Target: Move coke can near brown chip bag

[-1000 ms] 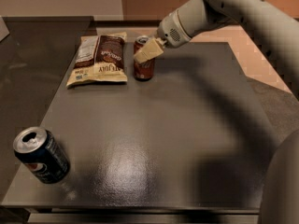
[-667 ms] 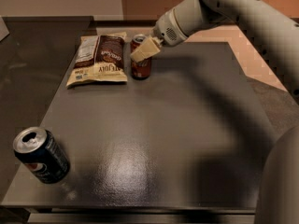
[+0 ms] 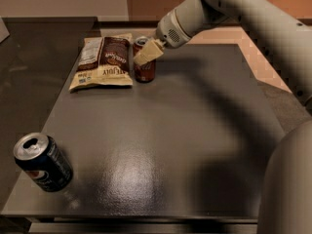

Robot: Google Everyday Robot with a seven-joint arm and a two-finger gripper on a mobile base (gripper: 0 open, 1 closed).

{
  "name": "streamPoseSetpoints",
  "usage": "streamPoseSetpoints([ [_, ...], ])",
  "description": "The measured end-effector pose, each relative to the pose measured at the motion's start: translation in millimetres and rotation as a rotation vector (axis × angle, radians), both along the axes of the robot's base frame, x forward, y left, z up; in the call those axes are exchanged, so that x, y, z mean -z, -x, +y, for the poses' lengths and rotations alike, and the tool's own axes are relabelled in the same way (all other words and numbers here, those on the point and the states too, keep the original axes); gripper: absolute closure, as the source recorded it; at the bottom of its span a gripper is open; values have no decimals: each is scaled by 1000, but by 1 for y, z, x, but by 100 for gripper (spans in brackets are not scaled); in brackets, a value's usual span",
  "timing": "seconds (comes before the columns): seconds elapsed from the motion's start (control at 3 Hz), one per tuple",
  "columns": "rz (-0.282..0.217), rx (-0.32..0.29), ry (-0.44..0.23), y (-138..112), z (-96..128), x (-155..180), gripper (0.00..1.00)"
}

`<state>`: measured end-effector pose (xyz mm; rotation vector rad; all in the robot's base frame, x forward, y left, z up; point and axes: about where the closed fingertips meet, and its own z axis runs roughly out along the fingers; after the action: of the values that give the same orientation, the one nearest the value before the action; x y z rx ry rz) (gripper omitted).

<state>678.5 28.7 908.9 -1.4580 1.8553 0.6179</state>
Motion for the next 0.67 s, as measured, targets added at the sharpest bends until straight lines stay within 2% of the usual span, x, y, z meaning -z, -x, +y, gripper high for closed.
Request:
streamPoseSetpoints([
  [0.67,0,-12,-4,0,5,5,13],
])
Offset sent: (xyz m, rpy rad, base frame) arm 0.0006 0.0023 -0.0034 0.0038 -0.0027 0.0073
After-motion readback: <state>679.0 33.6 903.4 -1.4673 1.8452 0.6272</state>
